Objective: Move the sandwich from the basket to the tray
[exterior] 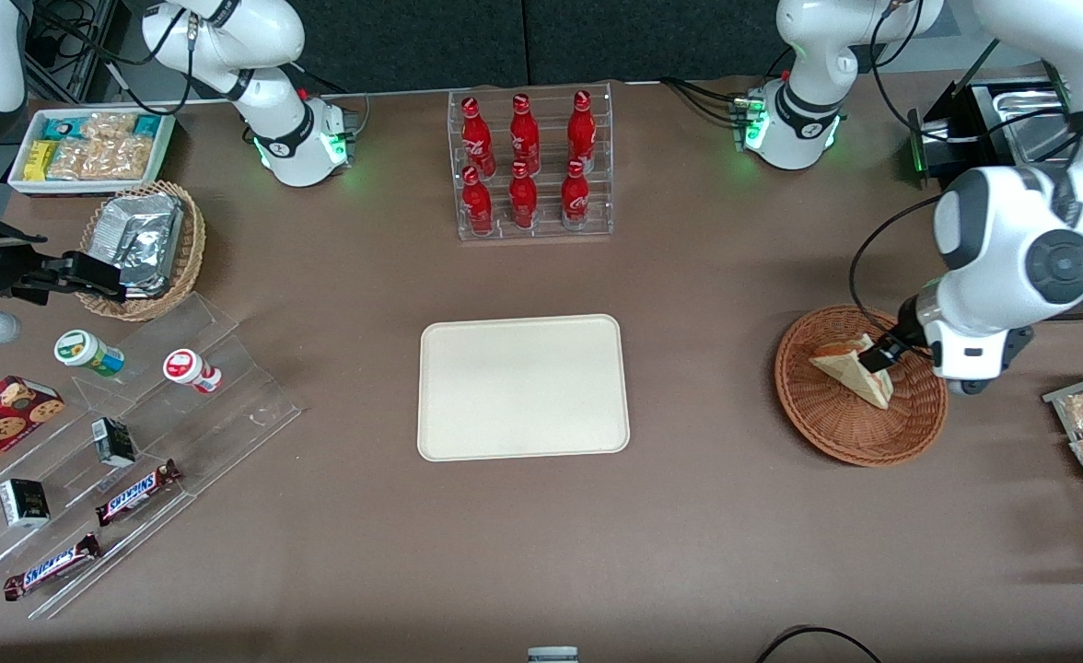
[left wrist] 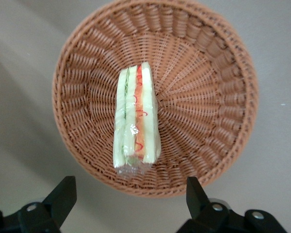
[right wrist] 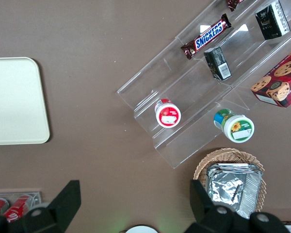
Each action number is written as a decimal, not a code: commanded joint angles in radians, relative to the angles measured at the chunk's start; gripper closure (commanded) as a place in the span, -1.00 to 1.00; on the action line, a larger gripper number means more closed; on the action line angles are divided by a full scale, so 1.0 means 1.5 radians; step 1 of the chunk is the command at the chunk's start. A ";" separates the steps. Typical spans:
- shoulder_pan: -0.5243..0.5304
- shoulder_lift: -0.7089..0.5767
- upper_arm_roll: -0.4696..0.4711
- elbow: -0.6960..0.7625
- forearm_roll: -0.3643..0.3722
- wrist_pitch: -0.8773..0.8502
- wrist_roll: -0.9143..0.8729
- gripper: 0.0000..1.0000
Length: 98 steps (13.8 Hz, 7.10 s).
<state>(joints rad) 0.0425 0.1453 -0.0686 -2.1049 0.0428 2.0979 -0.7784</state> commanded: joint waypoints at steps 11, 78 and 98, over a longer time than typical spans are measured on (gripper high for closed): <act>0.003 0.122 0.032 -0.035 -0.003 0.155 -0.014 -1.00; -0.186 0.305 -0.252 0.453 0.061 -0.139 0.041 -0.98; 0.242 -0.061 -0.242 0.171 -0.003 -0.150 0.498 -0.97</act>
<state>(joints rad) 0.4089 0.1241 -0.4333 -1.8091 0.0608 1.8847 -0.0437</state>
